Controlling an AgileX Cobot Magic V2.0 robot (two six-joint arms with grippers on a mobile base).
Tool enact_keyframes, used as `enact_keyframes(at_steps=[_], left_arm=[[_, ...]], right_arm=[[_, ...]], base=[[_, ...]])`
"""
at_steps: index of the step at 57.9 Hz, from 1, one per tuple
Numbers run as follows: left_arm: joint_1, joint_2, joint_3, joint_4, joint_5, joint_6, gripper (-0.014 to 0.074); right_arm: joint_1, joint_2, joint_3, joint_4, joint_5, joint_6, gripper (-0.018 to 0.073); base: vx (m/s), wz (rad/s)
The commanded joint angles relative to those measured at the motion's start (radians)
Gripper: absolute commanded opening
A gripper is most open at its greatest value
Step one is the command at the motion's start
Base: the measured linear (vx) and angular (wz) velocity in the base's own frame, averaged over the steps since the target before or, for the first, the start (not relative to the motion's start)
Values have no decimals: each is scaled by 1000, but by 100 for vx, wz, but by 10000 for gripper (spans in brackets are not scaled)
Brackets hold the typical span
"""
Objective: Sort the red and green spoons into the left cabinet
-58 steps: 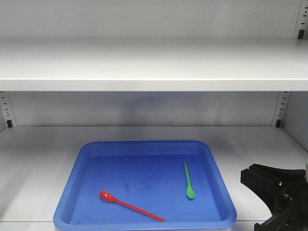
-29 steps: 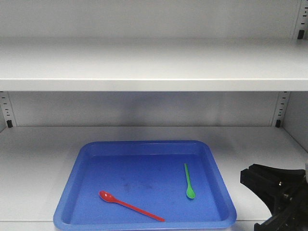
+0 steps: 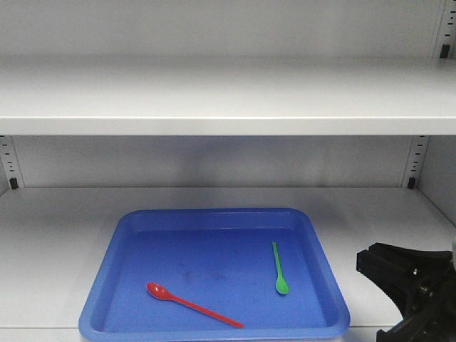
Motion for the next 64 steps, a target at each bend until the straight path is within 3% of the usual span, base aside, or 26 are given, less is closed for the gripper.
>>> enact_keyframes(at_steps=[1, 64], left_arm=[[3, -20, 16, 0, -73, -8, -1], [3, -19, 16, 0, -70, -8, -1]], right_arm=[[0, -12, -32, 26, 21, -7, -3], [0, -12, -32, 26, 22, -7, -3]], base=[[0, 0], [0, 0]])
